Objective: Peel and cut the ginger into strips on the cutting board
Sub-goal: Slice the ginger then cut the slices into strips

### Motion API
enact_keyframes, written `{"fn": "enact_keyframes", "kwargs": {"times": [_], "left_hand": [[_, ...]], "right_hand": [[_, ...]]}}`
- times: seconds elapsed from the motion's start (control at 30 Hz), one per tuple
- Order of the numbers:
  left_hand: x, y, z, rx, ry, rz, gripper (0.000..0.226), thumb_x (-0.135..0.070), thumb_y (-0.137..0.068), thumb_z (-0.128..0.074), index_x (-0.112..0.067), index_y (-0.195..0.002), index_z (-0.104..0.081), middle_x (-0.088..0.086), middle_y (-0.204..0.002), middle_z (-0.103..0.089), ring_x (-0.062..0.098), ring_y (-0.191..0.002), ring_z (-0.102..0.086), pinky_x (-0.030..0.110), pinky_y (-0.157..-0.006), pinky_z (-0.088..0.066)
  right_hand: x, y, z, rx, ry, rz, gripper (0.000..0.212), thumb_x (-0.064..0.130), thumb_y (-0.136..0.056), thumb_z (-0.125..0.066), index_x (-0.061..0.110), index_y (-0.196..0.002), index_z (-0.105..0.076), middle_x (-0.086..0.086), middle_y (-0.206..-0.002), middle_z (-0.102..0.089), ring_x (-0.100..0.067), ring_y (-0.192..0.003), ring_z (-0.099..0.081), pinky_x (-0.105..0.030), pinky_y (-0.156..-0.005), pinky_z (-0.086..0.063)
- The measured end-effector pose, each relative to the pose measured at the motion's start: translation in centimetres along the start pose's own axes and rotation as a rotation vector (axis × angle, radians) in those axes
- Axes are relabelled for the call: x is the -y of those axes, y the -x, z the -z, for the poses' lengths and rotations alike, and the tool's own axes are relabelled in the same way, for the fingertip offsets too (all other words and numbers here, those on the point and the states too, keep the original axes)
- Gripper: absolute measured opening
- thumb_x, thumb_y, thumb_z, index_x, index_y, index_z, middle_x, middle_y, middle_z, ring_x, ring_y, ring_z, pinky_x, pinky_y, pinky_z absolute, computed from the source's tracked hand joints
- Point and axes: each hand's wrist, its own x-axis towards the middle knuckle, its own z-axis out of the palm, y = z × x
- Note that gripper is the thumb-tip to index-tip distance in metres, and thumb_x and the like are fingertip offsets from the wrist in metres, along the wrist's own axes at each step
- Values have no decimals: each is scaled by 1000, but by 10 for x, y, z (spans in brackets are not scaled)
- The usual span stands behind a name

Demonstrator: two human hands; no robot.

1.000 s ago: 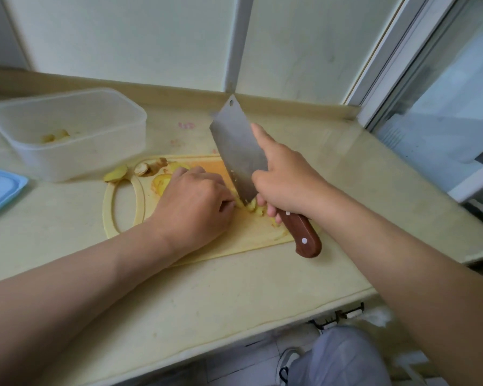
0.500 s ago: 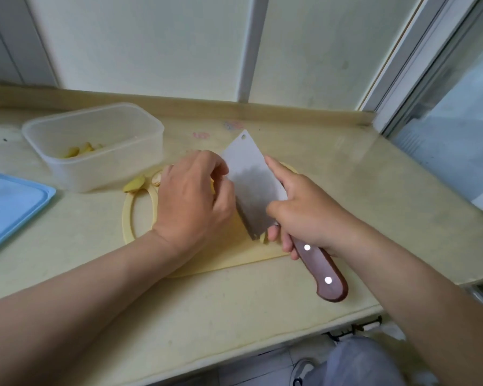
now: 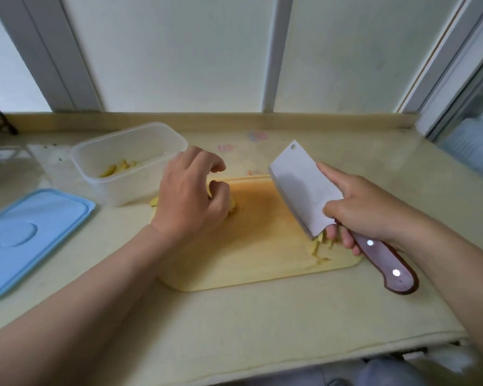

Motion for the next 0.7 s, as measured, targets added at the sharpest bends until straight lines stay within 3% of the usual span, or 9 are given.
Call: {"fn": "enact_keyframes", "kwargs": {"times": [0.13,0.37,0.47,0.7], "left_hand": [[-5,-8,9,308,-87,85,43,-31,-79,-51,-14,-116,-64,2,-112,-61,22,-104,-54,45,-94,-46],[-9,-1,26,612,-296,150,64,-54,-83,-51,-27,-141,-50,1,-139,-54,26,-121,-52,43,-105,-41],[-7,5,23,637,-380,177,62,-47,-89,-58,-30,-147,-43,-1,-142,-54,26,-126,-51,40,-107,-38],[-8,4,13,532,-440,183,48,-58,-90,-57,-29,-128,-62,-5,-127,-63,23,-116,-57,38,-102,-38]], "right_hand": [[-2,0,-1,14,-7,16,94,-1,-93,-38,60,-160,-13,-11,-60,-69,-25,-47,-58,-33,-46,-52],[1,2,-4,12,24,45,96,-1,-90,-34,56,-162,-6,-17,-66,-68,-26,-46,-61,-32,-45,-53],[-1,2,-5,7,8,43,96,-1,-90,-35,55,-162,-6,-17,-63,-68,-28,-48,-61,-34,-46,-54],[-4,1,-4,9,15,45,97,0,-88,-34,52,-164,-4,-13,-57,-68,-26,-42,-61,-30,-45,-51]]}}
